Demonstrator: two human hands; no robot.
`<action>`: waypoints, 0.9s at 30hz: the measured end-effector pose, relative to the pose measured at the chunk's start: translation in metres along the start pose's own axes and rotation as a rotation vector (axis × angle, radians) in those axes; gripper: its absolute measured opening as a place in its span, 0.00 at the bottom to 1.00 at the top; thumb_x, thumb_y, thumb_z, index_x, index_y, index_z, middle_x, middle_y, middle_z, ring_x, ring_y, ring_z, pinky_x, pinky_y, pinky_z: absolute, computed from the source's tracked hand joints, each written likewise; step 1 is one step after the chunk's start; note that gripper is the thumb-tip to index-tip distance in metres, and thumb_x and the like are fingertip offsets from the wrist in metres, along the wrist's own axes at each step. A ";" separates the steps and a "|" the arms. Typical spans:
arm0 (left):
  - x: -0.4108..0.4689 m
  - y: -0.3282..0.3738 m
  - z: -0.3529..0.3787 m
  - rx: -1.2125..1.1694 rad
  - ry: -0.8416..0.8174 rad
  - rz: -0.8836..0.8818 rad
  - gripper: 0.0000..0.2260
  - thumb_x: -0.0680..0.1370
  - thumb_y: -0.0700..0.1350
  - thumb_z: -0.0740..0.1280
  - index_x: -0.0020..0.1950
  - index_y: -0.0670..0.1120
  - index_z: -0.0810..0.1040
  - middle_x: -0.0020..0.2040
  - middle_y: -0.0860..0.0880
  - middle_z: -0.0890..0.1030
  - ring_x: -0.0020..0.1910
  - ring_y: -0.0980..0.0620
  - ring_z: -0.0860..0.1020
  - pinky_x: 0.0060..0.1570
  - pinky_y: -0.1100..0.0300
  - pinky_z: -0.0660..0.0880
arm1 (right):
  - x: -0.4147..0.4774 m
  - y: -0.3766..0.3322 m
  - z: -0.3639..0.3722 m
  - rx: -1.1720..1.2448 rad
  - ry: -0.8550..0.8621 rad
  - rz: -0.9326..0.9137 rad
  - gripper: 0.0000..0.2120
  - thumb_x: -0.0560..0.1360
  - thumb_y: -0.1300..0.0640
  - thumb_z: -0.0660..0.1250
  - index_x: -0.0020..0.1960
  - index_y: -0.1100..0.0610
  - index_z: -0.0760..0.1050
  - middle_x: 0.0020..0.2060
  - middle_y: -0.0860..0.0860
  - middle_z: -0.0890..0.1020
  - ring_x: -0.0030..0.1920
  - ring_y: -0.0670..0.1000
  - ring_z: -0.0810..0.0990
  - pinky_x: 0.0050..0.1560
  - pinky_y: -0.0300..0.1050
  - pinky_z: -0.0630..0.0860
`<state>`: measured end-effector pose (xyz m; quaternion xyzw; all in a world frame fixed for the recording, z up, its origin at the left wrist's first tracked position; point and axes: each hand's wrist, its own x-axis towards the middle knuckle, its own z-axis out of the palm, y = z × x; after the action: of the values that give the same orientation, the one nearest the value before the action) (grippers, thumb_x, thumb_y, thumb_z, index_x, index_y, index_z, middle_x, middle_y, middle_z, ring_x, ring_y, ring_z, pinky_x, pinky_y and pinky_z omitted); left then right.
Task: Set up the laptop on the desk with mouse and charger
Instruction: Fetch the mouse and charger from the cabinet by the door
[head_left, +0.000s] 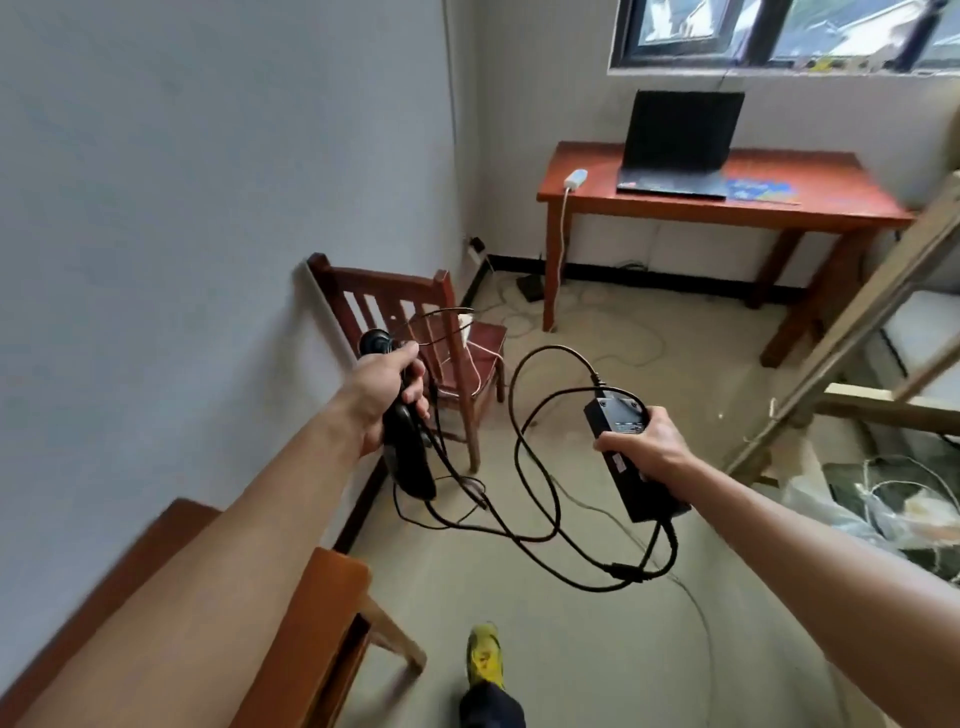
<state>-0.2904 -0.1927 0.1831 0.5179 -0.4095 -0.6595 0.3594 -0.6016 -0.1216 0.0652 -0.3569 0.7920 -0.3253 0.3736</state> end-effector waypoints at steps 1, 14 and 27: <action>0.022 0.003 0.010 0.010 -0.013 -0.006 0.16 0.82 0.49 0.58 0.35 0.45 0.69 0.20 0.49 0.65 0.21 0.50 0.68 0.25 0.60 0.71 | 0.018 0.001 -0.008 -0.011 0.026 0.015 0.40 0.48 0.39 0.76 0.56 0.48 0.66 0.42 0.49 0.81 0.40 0.50 0.81 0.35 0.43 0.77; 0.357 0.133 0.205 0.128 -0.241 -0.015 0.18 0.83 0.49 0.57 0.35 0.41 0.69 0.19 0.48 0.65 0.22 0.49 0.65 0.26 0.59 0.68 | 0.290 -0.072 -0.126 -0.019 0.351 0.162 0.38 0.53 0.40 0.75 0.58 0.50 0.66 0.46 0.51 0.79 0.47 0.57 0.78 0.45 0.47 0.75; 0.618 0.200 0.426 0.223 -0.381 -0.021 0.19 0.82 0.50 0.58 0.35 0.42 0.71 0.20 0.47 0.67 0.23 0.47 0.68 0.27 0.58 0.72 | 0.570 -0.097 -0.274 0.042 0.431 0.207 0.42 0.50 0.38 0.75 0.59 0.50 0.67 0.46 0.50 0.80 0.47 0.55 0.78 0.39 0.43 0.74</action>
<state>-0.8237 -0.7579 0.1797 0.4247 -0.5349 -0.6999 0.2090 -1.0618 -0.5663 0.0751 -0.1883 0.8789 -0.3703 0.2343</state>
